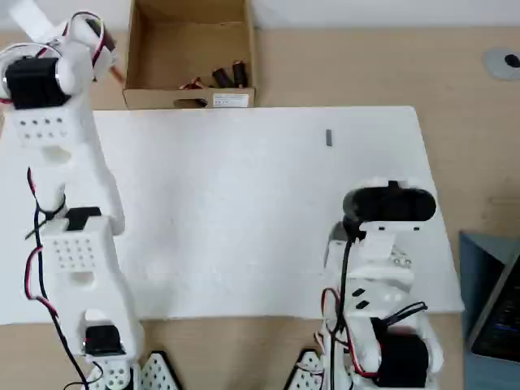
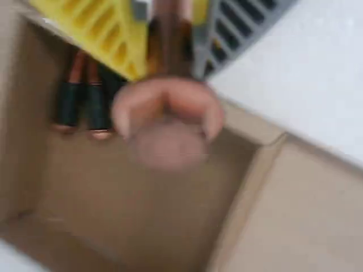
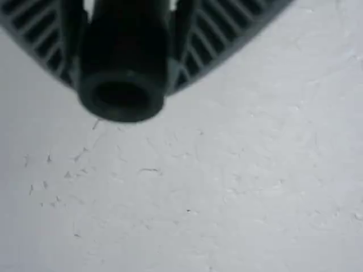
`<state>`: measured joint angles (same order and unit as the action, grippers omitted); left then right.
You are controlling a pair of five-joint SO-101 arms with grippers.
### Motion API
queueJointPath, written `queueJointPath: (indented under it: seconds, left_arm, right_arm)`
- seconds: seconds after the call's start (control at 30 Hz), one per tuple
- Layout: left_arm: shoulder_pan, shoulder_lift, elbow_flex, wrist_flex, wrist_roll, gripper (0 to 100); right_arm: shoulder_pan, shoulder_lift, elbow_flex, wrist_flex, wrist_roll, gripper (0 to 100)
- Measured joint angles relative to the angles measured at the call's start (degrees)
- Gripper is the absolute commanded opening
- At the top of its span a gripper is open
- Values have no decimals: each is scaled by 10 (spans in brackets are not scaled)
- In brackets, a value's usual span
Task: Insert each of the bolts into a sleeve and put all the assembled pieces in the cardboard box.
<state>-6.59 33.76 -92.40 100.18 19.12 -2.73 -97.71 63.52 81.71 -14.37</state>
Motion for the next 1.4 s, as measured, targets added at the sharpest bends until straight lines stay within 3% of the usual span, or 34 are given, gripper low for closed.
queueJointPath:
  seconds: [0.33, 0.57, 0.7, 1.2, 1.4]
  left_arm:
    - [112, -147, -1, 1, -114, 2]
    - [173, -234, 39, 1, -156, 2]
    - [200, -324, 146, 1, -157, 2]
    - [201, -682, 637, -2, -160, 2]
    - [193, -828, 855, -81, -160, 2]
  right_arm:
    - [0, 0, 0, 0, 4, 9]
    - [0, 0, 0, 0, 4, 9]
    - [0, 0, 0, 0, 4, 9]
    - [0, 0, 23, 0, 4, 9]
    - [-56, 0, 24, -17, 4, 9]
